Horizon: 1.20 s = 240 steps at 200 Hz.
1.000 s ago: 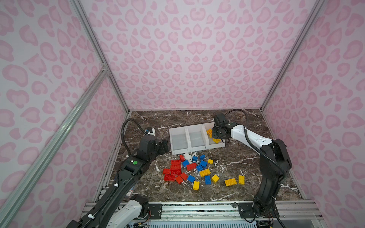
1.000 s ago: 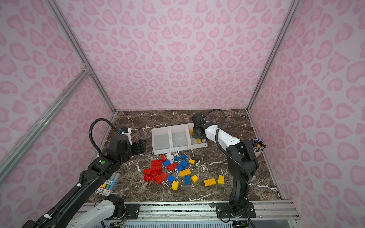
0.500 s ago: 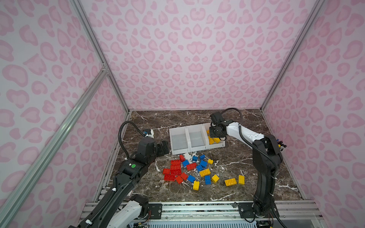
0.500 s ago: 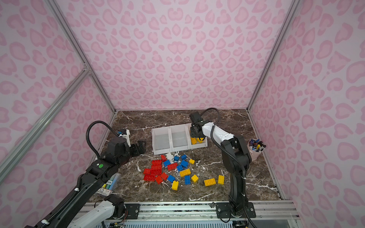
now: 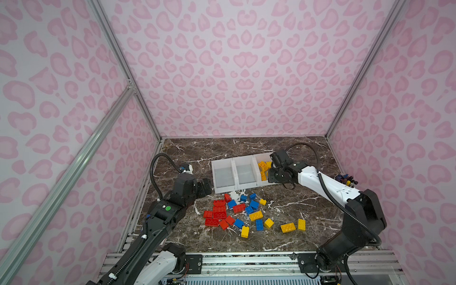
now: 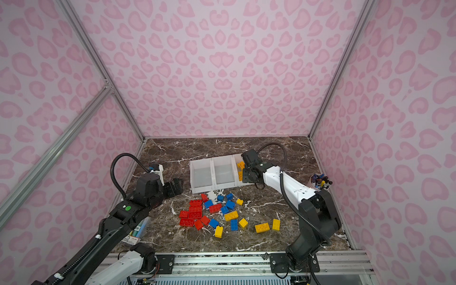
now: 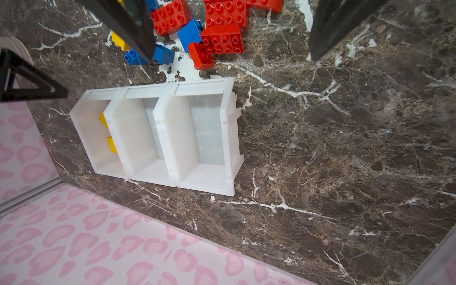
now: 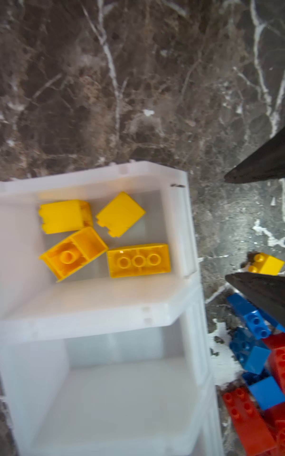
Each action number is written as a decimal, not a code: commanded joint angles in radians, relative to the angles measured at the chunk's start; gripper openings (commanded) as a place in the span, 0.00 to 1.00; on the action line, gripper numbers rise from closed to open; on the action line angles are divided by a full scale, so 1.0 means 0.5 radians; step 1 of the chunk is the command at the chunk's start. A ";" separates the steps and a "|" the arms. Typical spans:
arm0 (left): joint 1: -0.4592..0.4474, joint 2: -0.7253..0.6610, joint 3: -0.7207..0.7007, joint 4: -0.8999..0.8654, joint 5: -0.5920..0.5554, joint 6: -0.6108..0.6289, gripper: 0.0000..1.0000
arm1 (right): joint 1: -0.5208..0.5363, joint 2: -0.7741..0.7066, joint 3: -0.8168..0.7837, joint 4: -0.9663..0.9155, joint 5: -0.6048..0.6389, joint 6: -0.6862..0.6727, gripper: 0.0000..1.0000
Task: Sort the legos into containers by color
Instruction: Place the lego in the container, then pick up the lego from the bottom-center of the table.
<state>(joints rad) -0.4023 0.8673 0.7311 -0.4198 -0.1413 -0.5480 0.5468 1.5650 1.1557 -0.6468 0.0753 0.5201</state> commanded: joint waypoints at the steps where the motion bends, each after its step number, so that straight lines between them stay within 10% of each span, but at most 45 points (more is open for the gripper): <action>1: -0.002 0.012 -0.011 0.054 0.023 -0.024 0.98 | 0.134 -0.145 -0.242 -0.111 0.097 0.274 0.58; 140: -0.001 -0.030 -0.056 0.078 0.103 -0.027 0.98 | 0.620 -1.166 -1.155 -0.361 0.217 1.668 0.62; 240: -0.001 -0.028 -0.081 0.100 0.129 -0.038 0.98 | 0.621 -1.003 -1.316 -0.028 0.129 1.746 0.66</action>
<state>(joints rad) -0.4023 0.8562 0.6941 -0.3927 -0.0788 -0.5560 0.8612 1.0286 0.4908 -0.7177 0.1265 1.3933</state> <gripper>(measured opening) 0.983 0.658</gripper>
